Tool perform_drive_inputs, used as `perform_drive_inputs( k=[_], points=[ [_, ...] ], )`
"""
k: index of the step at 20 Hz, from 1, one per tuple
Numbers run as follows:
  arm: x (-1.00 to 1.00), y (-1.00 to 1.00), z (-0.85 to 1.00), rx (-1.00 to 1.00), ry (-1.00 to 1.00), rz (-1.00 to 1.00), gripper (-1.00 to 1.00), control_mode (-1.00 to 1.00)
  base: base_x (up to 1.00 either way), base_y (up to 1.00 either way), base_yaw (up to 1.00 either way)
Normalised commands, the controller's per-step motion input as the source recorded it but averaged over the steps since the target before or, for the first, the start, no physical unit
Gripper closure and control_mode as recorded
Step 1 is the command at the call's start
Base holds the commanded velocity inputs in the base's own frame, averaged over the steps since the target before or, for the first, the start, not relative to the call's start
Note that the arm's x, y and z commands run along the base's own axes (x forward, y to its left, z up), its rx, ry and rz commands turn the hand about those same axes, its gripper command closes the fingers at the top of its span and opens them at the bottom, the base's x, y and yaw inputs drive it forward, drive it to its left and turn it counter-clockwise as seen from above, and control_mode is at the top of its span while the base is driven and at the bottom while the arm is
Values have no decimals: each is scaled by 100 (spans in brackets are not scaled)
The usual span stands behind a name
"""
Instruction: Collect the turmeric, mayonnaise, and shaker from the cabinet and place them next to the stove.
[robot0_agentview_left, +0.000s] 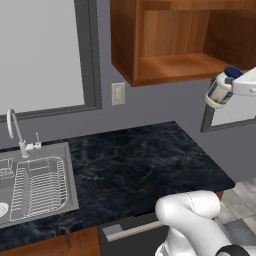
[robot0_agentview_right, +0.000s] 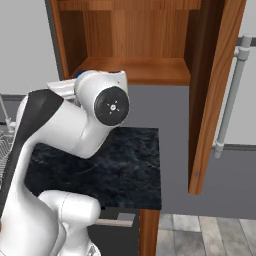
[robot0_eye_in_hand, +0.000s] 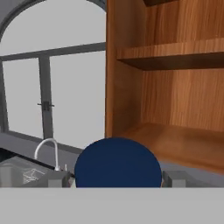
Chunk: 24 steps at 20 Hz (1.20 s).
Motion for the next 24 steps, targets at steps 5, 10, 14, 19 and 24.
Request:
perform_drive_inputs(
  k=[5, 10, 14, 19, 24],
  points=[
    [-84, 27, -14, -6, 0, 5, 100, -100, 0, 0, 0],
    [-33, 13, -7, -3, 0, 2, 100, 100, -50, 28, 1],
    [0, 0, 0, 0, 0, 0, 100, 100, -84, 53, 0],
    [0, 0, 0, 0, 0, 0, 100, 100, -100, 7, 0],
    [0, 0, 0, 0, 0, 0, 100, 100, -100, 2, -3]
  ],
)
